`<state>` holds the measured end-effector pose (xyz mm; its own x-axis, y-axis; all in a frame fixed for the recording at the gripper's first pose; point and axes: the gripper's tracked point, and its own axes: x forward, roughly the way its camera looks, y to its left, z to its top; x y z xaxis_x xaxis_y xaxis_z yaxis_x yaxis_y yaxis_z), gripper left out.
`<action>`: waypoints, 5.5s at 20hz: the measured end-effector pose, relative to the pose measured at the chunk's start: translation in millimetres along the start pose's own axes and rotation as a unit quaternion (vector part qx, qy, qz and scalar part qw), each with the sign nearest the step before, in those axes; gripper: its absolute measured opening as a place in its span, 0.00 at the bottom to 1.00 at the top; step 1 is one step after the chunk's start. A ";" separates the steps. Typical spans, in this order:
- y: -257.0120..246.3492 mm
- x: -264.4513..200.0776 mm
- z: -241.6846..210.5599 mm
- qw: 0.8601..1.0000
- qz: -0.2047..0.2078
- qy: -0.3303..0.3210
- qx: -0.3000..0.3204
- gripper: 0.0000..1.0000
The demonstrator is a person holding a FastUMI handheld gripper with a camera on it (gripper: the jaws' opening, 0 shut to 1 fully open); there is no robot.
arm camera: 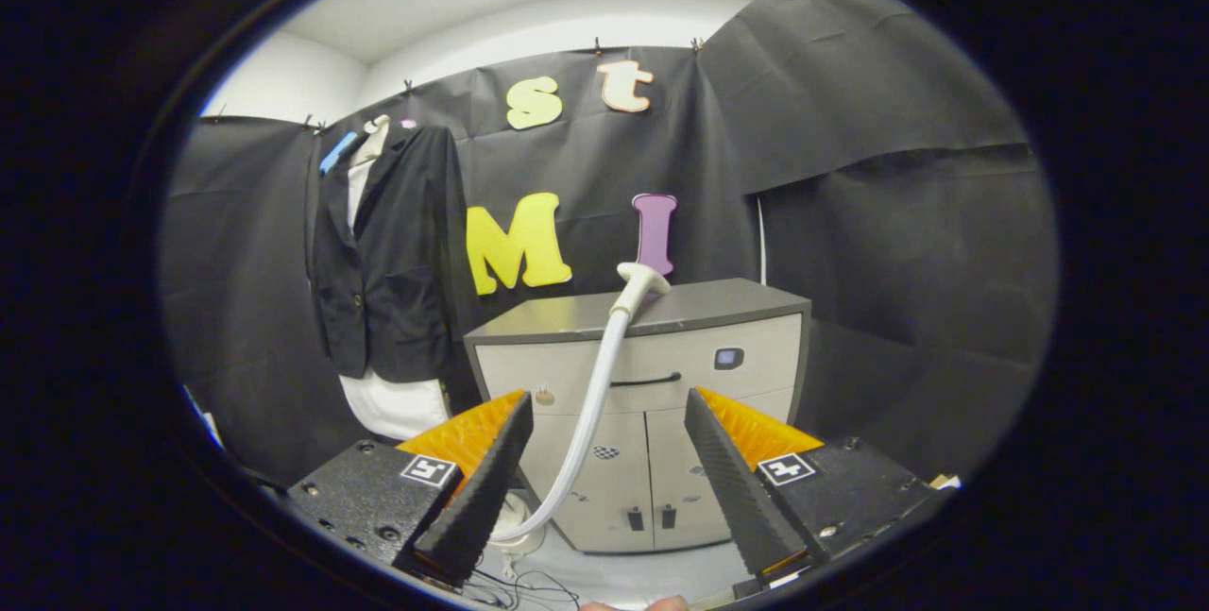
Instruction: Iron the clothes twice with a garment steamer, once on the left side and once on the right side.
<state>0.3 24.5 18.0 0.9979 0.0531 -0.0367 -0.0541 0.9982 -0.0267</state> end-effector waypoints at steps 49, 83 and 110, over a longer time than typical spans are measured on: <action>-17.6 303.6 105.3 0.971 -0.030 0.211 0.111 0.99; 38.2 281.5 118.0 0.984 0.002 0.141 0.104 0.29; 389.1 131.8 211.4 0.990 0.073 -0.116 -0.040 0.29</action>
<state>118.2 426.0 214.0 0.9598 0.2118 0.1842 -0.1925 0.9743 -0.1168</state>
